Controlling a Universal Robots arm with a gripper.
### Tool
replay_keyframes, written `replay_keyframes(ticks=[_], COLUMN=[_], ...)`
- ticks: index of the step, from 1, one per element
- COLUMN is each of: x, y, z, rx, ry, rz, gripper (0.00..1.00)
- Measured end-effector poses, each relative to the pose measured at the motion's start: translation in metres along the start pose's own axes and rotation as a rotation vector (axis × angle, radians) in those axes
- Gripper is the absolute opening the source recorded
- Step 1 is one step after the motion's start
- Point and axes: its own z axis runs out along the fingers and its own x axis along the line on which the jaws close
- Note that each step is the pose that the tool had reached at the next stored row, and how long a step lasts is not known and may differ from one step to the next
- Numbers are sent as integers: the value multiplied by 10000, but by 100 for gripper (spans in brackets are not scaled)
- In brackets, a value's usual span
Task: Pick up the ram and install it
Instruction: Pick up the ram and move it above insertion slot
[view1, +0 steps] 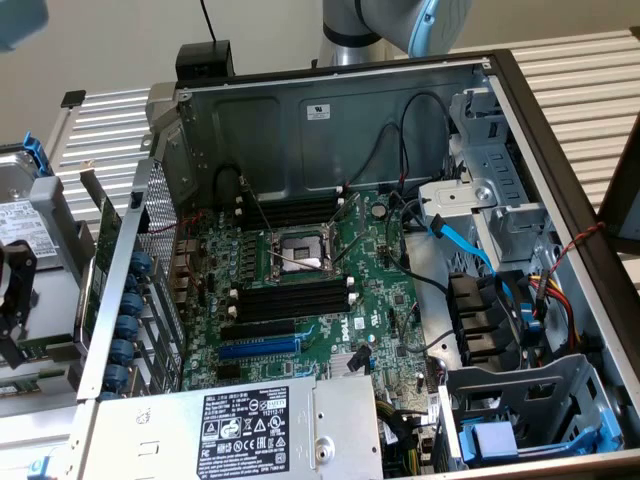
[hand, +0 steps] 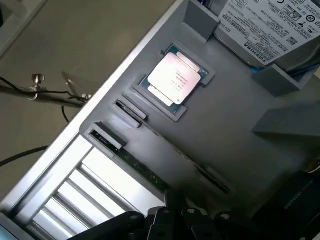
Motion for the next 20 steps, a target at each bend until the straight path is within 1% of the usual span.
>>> replay_keyframes(ticks=[20], x=[1], y=[3], z=[10], rx=[-71], ry=[85], rz=[-3632], gripper=[11])
